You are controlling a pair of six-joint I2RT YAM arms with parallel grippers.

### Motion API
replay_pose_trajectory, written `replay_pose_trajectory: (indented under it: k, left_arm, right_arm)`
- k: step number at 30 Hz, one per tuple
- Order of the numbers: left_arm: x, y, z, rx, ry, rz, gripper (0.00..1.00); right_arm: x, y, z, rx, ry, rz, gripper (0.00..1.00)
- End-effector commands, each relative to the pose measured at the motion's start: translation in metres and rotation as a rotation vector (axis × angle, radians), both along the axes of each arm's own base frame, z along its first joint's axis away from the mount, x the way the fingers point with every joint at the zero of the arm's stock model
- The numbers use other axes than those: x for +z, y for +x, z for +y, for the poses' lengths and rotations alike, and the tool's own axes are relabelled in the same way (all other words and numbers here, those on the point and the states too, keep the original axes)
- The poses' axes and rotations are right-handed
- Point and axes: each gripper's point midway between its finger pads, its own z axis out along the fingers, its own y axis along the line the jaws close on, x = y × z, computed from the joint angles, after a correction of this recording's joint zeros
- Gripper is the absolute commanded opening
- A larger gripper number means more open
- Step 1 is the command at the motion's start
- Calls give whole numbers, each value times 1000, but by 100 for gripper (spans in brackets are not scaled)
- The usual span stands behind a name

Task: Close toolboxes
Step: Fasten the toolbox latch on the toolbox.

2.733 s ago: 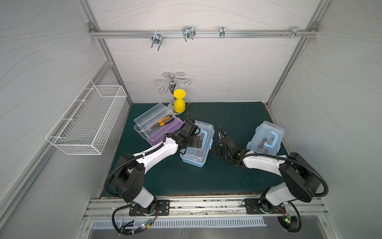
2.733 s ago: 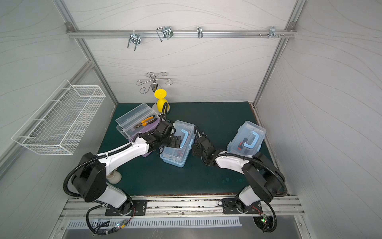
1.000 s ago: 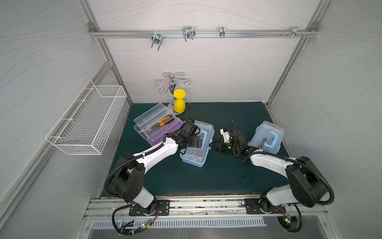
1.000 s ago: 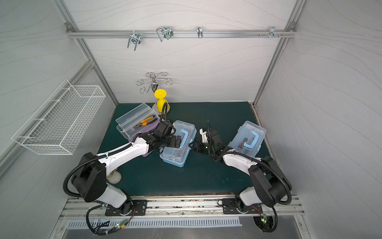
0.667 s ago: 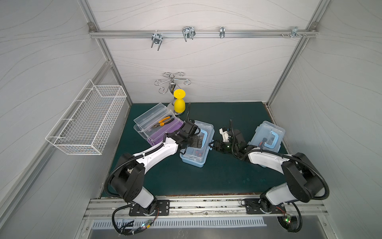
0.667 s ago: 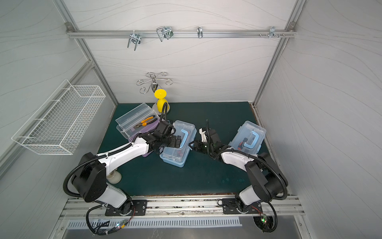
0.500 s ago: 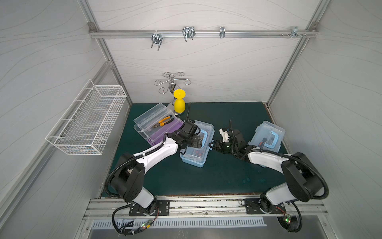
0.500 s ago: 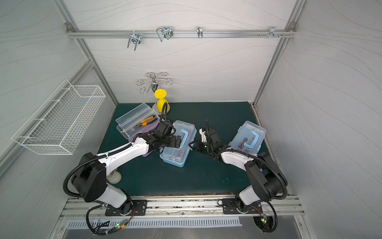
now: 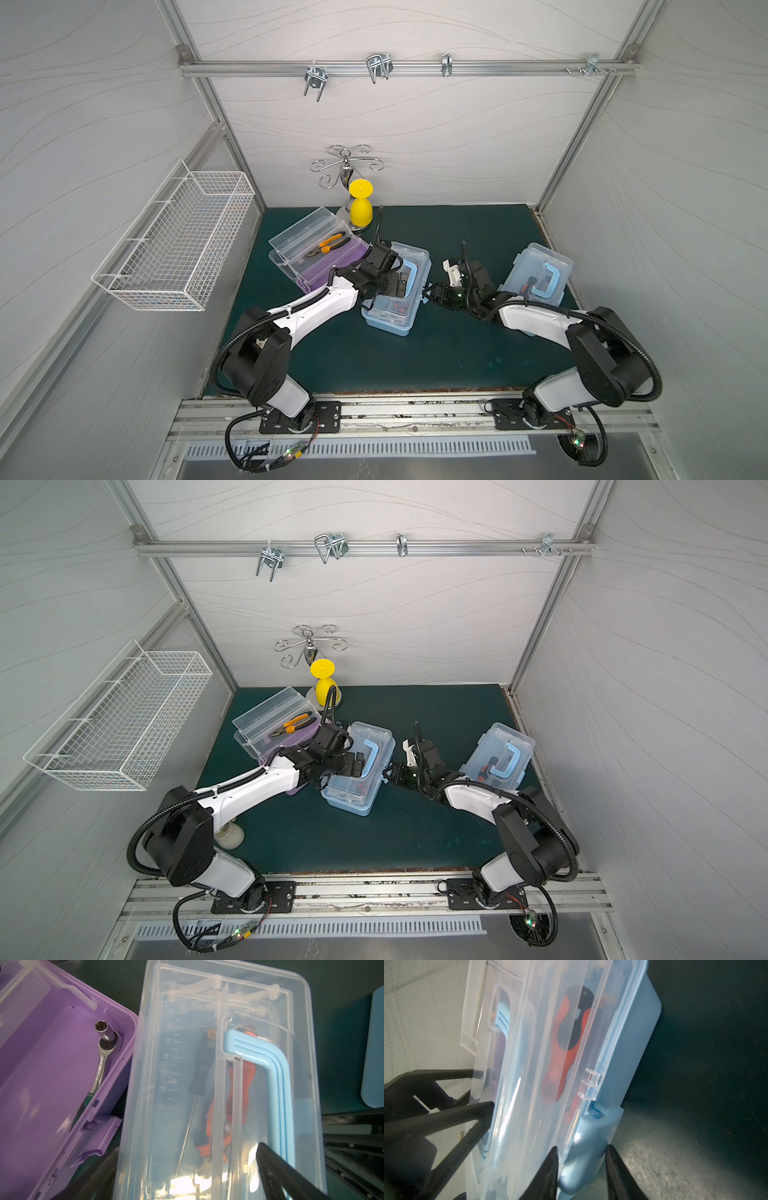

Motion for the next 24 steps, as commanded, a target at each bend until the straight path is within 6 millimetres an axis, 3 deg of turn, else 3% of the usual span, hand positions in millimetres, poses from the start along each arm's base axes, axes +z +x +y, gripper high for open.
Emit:
replay_pose_trajectory:
  k: [1,11,24]
  left_arm:
    - [-8,-7,-2,-15,4,30,98]
    - [-9,-7,-2,-13,4,33,98]
    - [-10,-7,-1,-13,7,33,98]
  right_arm:
    - [25,3,6,18,63,-53,38]
    - [28,-1,15,55,71,-39,45]
    - [18,2,17,56,59,-19,28]
